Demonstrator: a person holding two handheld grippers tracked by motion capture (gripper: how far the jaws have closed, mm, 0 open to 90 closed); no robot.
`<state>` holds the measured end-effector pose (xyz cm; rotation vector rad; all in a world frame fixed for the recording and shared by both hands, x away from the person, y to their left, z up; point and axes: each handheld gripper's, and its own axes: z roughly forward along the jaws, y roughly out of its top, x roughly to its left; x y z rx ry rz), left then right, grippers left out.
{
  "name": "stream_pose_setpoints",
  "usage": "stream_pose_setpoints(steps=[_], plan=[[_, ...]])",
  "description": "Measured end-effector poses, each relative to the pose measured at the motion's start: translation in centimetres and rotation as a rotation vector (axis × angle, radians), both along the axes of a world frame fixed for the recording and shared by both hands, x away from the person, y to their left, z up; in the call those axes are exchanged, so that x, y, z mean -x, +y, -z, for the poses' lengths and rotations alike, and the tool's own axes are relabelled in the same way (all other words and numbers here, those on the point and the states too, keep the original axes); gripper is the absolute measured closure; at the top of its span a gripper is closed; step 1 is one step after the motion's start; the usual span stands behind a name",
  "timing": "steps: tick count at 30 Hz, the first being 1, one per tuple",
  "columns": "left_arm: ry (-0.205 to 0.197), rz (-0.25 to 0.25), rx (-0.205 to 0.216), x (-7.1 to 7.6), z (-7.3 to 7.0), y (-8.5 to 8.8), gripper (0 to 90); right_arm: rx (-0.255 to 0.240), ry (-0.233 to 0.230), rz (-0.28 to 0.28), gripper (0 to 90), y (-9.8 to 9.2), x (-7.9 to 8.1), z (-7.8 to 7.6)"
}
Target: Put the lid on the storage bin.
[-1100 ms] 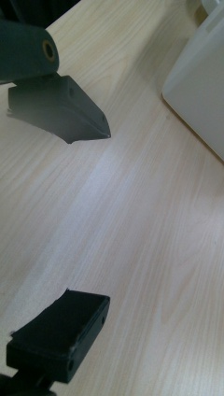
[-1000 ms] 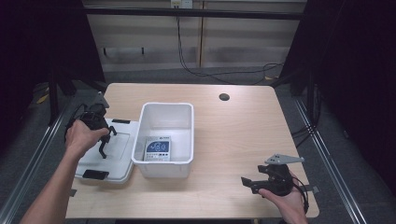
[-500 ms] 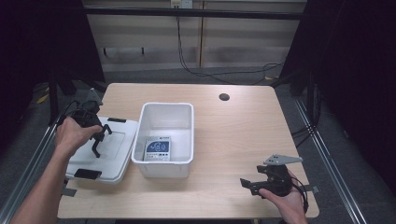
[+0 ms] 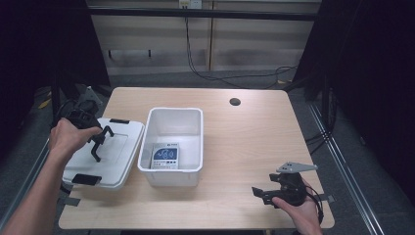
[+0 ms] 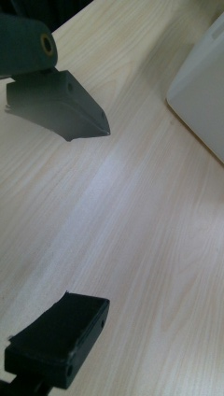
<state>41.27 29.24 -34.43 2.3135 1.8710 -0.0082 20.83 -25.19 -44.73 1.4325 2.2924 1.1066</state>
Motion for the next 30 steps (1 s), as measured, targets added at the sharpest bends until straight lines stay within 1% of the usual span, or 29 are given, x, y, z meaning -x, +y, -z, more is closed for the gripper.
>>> stream_pose_setpoints(steps=[2, 4, 5, 8, 13, 19, 25, 30], plan=[[0.003, 0.007, 0.001, 0.0, -0.3, 0.0, 84.7, 0.001, 0.000, 0.003, 13.9, 0.0, 0.0, 0.0], [-0.002, 0.009, -0.009, 0.1, -0.5, 0.1, 84.8, 0.001, 0.000, 0.001, 13.9, 0.0, 0.0, 0.0], [-0.002, 0.004, -0.006, 0.1, -0.6, 0.1, 84.8, 0.001, 0.000, 0.001, 13.9, 0.0, 0.0, 0.0], [0.001, 0.009, -0.005, 0.1, -0.8, 0.2, 84.8, 0.001, 0.001, 0.003, 13.9, 0.0, 0.0, 0.0], [-0.004, 0.015, -0.003, 0.2, -1.4, 0.2, 84.9, 0.000, 0.002, 0.004, 13.9, 0.0, 0.0, 0.0], [-0.026, 0.009, -0.010, 0.3, -2.4, 0.2, 84.8, 0.001, 0.000, 0.004, 13.9, 0.0, 0.0, 0.0], [-0.026, 0.004, -0.017, 0.4, -3.0, 0.1, 84.8, 0.001, 0.002, 0.006, 13.9, 0.0, 0.0, 0.0], [-0.033, 0.020, -0.019, 0.5, -3.6, 0.2, 84.9, 0.001, 0.002, 0.006, 13.9, 0.0, 0.0, 0.0]])
